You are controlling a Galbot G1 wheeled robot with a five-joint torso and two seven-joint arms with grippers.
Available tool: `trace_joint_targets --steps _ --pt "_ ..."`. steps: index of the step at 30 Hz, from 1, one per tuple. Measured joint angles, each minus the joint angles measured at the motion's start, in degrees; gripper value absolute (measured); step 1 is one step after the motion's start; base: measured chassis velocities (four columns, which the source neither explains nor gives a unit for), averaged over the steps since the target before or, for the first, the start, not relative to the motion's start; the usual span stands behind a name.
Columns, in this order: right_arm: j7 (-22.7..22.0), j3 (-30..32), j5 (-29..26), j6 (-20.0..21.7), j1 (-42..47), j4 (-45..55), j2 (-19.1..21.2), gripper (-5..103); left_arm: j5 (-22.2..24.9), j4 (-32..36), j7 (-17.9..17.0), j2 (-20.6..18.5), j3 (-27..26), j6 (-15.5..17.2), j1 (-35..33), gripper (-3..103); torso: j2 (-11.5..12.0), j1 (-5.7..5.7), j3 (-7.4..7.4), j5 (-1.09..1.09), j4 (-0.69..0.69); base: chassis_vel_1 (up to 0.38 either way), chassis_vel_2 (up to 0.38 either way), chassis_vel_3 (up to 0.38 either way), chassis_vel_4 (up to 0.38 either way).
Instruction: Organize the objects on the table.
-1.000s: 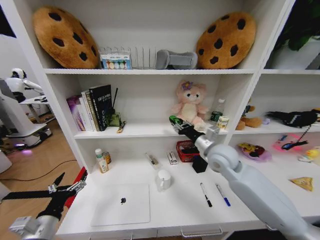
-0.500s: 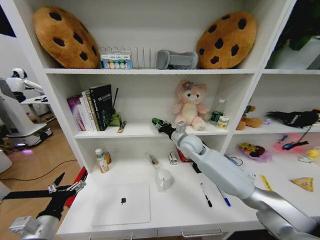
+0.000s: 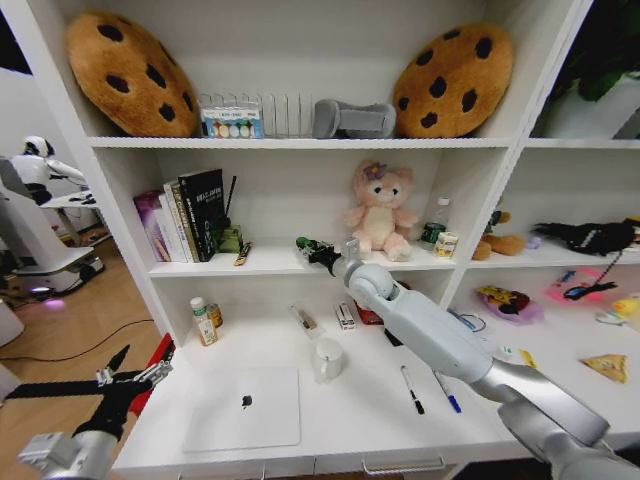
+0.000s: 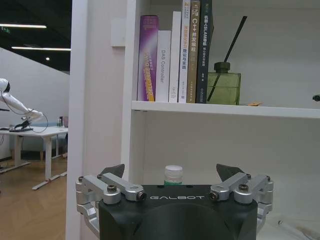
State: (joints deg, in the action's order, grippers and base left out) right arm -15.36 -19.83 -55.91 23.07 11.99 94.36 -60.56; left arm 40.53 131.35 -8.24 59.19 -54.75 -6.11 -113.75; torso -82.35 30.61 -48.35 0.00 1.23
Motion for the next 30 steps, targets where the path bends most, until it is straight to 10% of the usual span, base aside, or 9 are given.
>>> trace_joint_targets --steps 14,30 --pt "-0.14 0.30 0.69 0.40 1.04 -0.95 0.75 35 0.00 0.00 0.00 0.00 0.00 0.00 0.00 100 0.00 0.00 0.01 0.00 0.01 0.000 0.000 0.000 0.000" --pt "-1.08 2.61 -0.64 1.66 2.13 4.61 2.84 94 0.00 0.00 0.00 0.00 0.00 0.00 0.00 100 0.00 0.00 0.00 0.00 0.01 0.000 0.000 0.000 0.000"
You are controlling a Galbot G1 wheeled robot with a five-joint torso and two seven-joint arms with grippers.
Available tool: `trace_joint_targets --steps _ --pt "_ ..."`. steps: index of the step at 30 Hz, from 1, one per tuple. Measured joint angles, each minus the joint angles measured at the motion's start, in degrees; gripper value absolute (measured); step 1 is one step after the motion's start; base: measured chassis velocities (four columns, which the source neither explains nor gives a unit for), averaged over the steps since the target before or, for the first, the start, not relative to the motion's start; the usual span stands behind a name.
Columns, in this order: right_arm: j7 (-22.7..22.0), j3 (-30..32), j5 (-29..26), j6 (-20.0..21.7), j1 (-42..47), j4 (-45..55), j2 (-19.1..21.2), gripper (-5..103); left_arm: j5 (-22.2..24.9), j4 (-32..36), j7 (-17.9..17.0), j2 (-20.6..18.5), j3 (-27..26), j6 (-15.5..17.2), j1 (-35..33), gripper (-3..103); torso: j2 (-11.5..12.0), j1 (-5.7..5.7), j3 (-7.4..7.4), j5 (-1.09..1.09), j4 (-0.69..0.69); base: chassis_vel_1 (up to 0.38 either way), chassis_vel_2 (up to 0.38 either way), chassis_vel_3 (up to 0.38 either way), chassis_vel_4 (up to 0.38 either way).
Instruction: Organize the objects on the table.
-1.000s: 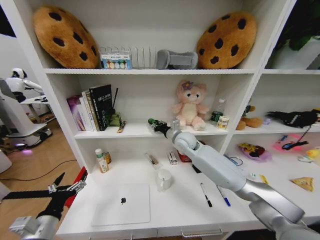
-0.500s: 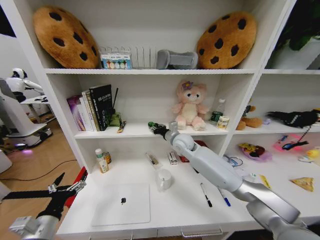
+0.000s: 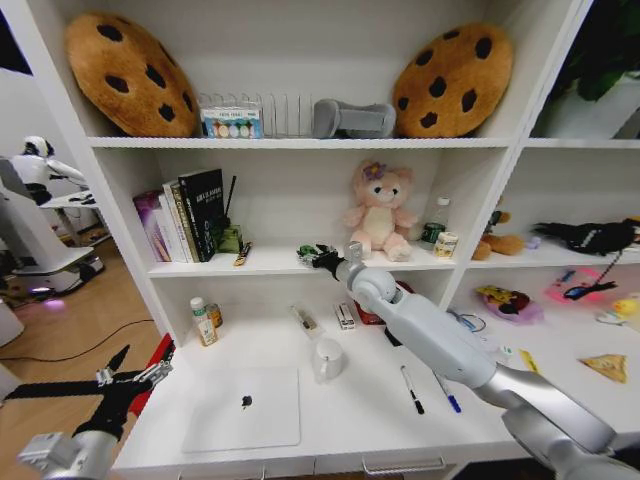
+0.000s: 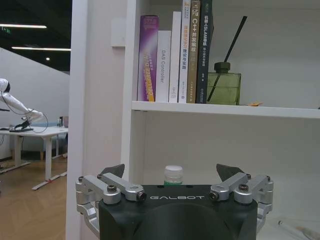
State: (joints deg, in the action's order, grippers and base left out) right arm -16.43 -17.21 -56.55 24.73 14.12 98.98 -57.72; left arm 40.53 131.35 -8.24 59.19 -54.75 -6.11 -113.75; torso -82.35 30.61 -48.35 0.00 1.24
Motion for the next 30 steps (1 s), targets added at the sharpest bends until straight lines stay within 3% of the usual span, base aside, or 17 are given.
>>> trace_joint_targets --steps 4,7,9,10,12,14,15,16,19,21,22,24,30 --pt "-1.97 3.61 -1.81 1.15 1.76 7.85 2.34 99 0.00 0.00 0.00 0.00 0.00 0.00 0.00 100 0.00 0.00 0.00 0.00 -0.02 0.000 0.000 0.000 0.000" --pt "-2.63 8.65 -2.50 2.09 6.41 14.50 4.66 100 0.00 0.00 -0.01 0.00 0.00 0.00 0.00 100 0.00 0.00 0.00 0.01 0.00 0.000 0.000 0.000 0.000" --pt "-3.22 16.43 -3.28 2.72 14.05 23.23 8.67 100 0.00 0.00 0.01 0.00 0.00 0.00 0.00 100 0.00 0.00 0.00 0.01 0.02 0.000 0.000 0.000 0.000" --pt "-3.22 16.43 -3.28 2.72 14.05 23.23 8.67 100 0.00 0.00 0.01 0.00 0.00 0.00 0.00 100 0.00 0.00 0.00 0.01 0.02 0.000 0.000 0.000 0.000" --pt "-1.42 23.86 0.26 0.98 22.91 30.05 14.21 100 0.00 0.00 0.01 0.00 -0.01 -0.01 0.00 100 0.00 0.00 0.00 0.02 0.01 0.000 0.000 0.000 0.000" --pt "-0.90 25.24 1.14 0.55 24.36 30.76 14.74 100 0.00 0.00 -0.01 0.00 -0.01 0.00 -0.01 100 0.00 0.00 0.01 0.00 0.01 0.000 0.000 0.000 0.000" --pt "0.38 28.53 3.17 -0.41 28.13 32.28 15.81 100 0.00 0.00 0.02 0.00 -0.01 0.00 0.00 100 0.00 -0.01 0.01 -0.02 0.01 0.000 0.000 0.000 0.000" --pt "1.88 42.34 7.44 -3.02 43.87 37.67 16.43 100 0.00 0.00 -0.01 0.00 -0.01 0.00 0.00 100 0.00 -0.01 0.00 0.01 -0.01 0.000 0.000 0.000 0.000" --pt "2.49 47.77 9.85 -4.72 51.04 39.52 15.49 100 0.00 0.00 -0.02 0.00 -0.01 -0.01 0.00 100 0.00 -0.01 0.01 -0.01 -0.01 0.000 0.000 0.000 0.000" --pt "3.50 54.50 13.50 -7.16 61.51 41.33 12.78 100 0.00 0.00 -0.01 0.00 -0.01 -0.01 0.00 100 0.00 -0.01 0.01 0.01 -0.01 0.000 0.000 0.000 0.000" --pt "3.50 54.50 13.50 -7.16 61.51 41.33 12.78 100 0.00 0.00 -0.01 0.00 -0.01 -0.01 0.00 100 0.00 -0.01 0.01 0.01 -0.01 0.000 0.000 0.000 0.000" --pt "4.79 61.12 18.23 -10.64 72.06 41.64 8.24 100 0.00 0.00 0.01 0.00 0.00 -0.01 0.00 100 0.00 -0.01 0.01 0.00 0.02 0.000 0.000 0.000 0.000" --pt "6.27 68.03 22.70 -16.50 83.19 37.89 2.35 100 0.00 0.00 0.00 0.00 0.00 -0.01 0.00 100 0.00 -0.01 0.00 0.01 0.01 0.000 0.000 0.000 0.000"
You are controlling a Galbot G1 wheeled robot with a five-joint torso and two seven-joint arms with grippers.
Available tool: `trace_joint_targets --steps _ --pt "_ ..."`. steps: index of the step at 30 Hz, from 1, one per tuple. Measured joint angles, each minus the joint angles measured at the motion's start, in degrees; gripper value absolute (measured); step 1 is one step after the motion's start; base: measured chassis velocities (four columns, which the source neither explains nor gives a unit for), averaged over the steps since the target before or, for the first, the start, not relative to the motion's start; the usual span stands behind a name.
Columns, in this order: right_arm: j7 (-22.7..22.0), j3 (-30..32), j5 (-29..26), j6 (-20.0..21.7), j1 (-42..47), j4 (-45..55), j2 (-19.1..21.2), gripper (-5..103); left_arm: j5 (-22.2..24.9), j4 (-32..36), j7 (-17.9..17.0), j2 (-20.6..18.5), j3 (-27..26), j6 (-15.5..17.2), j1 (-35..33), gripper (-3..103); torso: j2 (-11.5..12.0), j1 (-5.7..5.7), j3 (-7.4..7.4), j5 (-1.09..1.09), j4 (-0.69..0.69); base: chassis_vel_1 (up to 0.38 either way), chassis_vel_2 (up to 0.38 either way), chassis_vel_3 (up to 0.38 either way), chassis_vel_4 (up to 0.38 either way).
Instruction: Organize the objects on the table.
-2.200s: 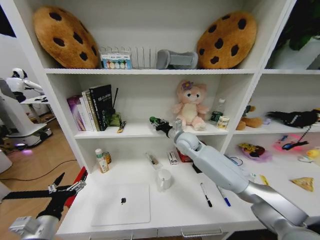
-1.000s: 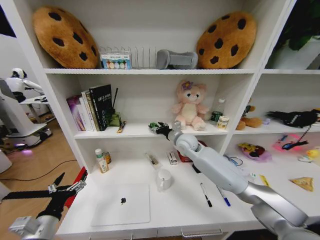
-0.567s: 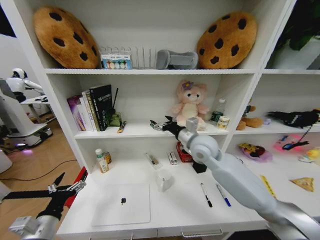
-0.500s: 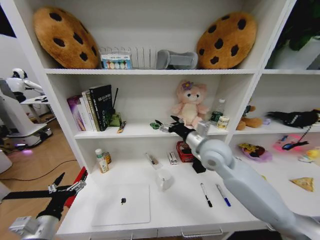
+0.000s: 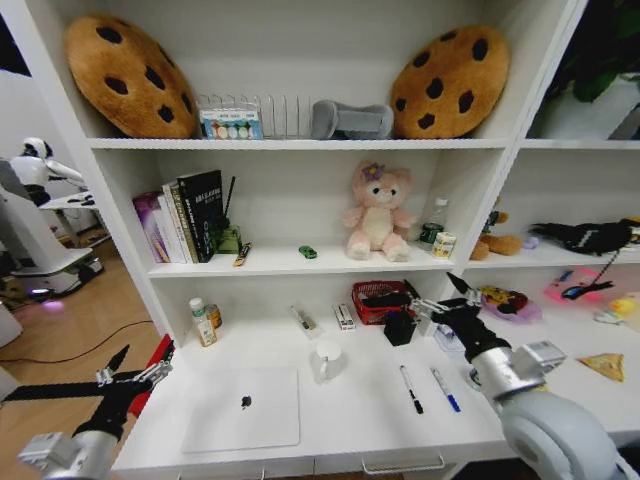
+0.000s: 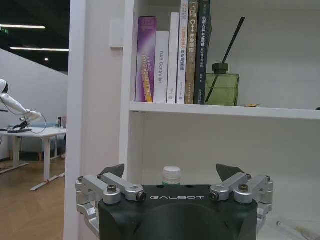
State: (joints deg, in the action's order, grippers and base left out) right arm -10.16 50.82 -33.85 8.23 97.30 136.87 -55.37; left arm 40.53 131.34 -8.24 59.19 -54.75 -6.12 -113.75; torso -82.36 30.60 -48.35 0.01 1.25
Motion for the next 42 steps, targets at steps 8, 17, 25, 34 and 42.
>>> trace_joint_targets --steps 8,17,25,34,42 --pt "0.07 -0.39 -0.28 -1.56 3.79 -5.46 -3.91 100 0.00 0.00 0.00 0.00 0.00 0.00 0.00 100 0.00 0.00 0.00 -0.01 -0.01 0.000 0.000 0.000 0.000" --pt "-2.03 -8.92 -5.42 5.59 2.27 -11.53 -4.91 96 -0.01 0.00 0.00 0.00 0.00 0.00 0.00 100 0.01 0.01 -0.01 -0.01 -0.01 0.000 0.000 0.000 0.000" --pt "-6.16 -13.98 -6.43 12.27 -1.34 -13.18 -5.15 100 0.00 0.00 0.00 0.00 0.00 0.00 0.00 100 0.01 0.01 -0.01 -0.01 -0.01 0.000 0.000 0.000 0.000" --pt "-12.67 -16.72 -13.17 21.19 -6.75 -15.86 -5.11 89 0.00 0.00 0.00 0.00 0.00 0.00 0.00 100 0.01 0.02 -0.01 -0.01 -0.01 0.000 0.000 0.000 0.000" --pt "-19.74 -18.94 -20.83 29.43 -12.61 -16.47 -4.14 84 0.00 0.00 0.00 0.00 0.00 0.00 0.00 100 0.01 0.02 -0.01 -0.01 -0.02 0.000 0.000 0.000 0.000"
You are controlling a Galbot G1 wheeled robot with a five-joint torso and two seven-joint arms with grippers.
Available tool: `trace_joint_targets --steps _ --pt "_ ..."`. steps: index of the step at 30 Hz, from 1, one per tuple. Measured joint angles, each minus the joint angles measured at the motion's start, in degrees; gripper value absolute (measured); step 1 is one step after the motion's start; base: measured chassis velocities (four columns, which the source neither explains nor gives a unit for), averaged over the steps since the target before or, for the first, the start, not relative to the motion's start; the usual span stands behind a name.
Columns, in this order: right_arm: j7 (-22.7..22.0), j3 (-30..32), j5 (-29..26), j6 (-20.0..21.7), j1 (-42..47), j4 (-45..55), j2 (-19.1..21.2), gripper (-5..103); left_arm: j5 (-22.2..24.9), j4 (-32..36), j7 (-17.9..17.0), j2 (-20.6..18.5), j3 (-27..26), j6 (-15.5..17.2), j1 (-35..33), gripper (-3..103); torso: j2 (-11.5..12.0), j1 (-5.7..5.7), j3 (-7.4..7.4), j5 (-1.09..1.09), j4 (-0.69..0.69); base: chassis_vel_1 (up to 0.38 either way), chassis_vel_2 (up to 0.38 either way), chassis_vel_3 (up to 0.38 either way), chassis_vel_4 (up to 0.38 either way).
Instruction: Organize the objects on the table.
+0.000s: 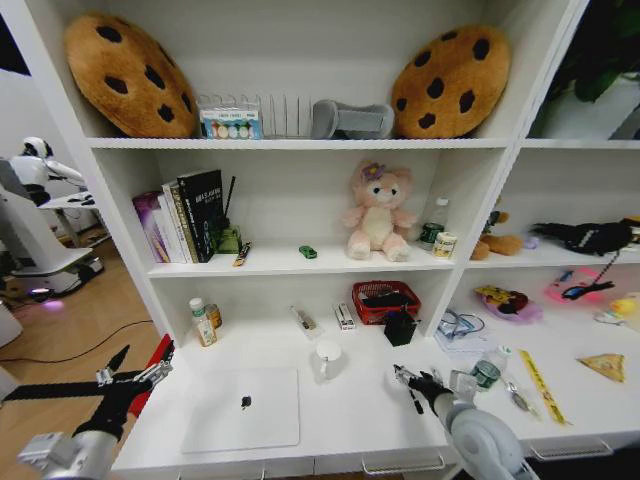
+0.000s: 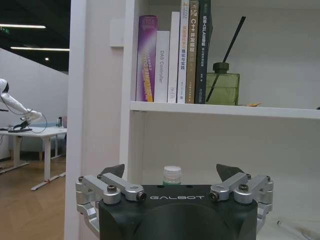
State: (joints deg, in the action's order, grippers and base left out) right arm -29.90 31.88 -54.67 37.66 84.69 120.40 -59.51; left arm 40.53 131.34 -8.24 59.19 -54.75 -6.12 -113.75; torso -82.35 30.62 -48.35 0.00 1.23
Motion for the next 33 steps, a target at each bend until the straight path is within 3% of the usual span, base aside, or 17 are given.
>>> trace_joint_targets --steps 8,20,21,23,25,27,28,30,33 --pt "-2.28 -1.36 -0.38 4.25 -1.85 -2.40 1.83 84 0.00 0.00 0.00 0.00 0.00 0.00 0.00 100 0.00 0.00 0.00 0.00 0.01 0.000 0.000 0.000 0.000" --pt "-2.16 -2.26 -0.90 4.47 -3.91 -4.85 3.31 83 0.00 0.00 0.00 0.00 0.00 0.00 0.00 100 0.00 0.00 0.00 0.00 0.01 0.000 0.000 0.000 0.000" --pt "-2.08 -2.68 -0.97 4.50 -4.30 -5.43 3.54 78 0.00 0.00 0.00 0.00 0.00 0.01 0.00 100 0.00 0.00 0.00 -0.01 0.00 0.000 0.000 0.000 0.000" --pt "-2.07 -2.75 -0.97 4.51 -4.34 -5.50 3.56 78 0.00 0.00 0.00 0.00 0.00 0.01 0.00 100 0.00 0.00 0.00 -0.01 0.01 0.000 0.000 0.000 0.000" --pt "-1.88 -3.60 -0.84 4.57 -4.83 -6.27 3.63 65 0.00 0.00 0.00 0.00 0.00 0.00 0.00 100 0.00 0.00 0.00 0.00 0.01 0.000 0.000 0.000 0.000" --pt "-1.88 -3.74 -0.77 4.57 -4.94 -6.37 3.64 60 0.00 0.00 0.00 0.00 0.00 0.00 0.00 100 0.00 0.00 0.00 -0.01 0.00 0.000 0.000 0.000 0.000" --pt "-1.83 -4.25 -0.34 4.56 -5.14 -6.61 3.59 48 0.00 0.00 0.00 0.00 0.00 0.01 0.00 100 0.00 0.00 0.00 -0.02 0.00 0.000 0.000 0.000 0.000" --pt "-1.75 -4.43 -0.02 4.54 -5.15 -6.69 3.49 48 0.00 0.00 0.00 0.00 0.00 0.00 0.00 100 0.00 0.00 0.01 -0.03 0.01 0.000 0.000 0.000 0.000" --pt "-1.66 -4.74 0.47 4.51 -5.02 -6.63 3.30 32 0.00 0.00 0.00 0.00 0.00 0.00 0.00 100 -0.01 0.00 0.01 -0.02 0.01 0.000 0.000 0.000 0.000"
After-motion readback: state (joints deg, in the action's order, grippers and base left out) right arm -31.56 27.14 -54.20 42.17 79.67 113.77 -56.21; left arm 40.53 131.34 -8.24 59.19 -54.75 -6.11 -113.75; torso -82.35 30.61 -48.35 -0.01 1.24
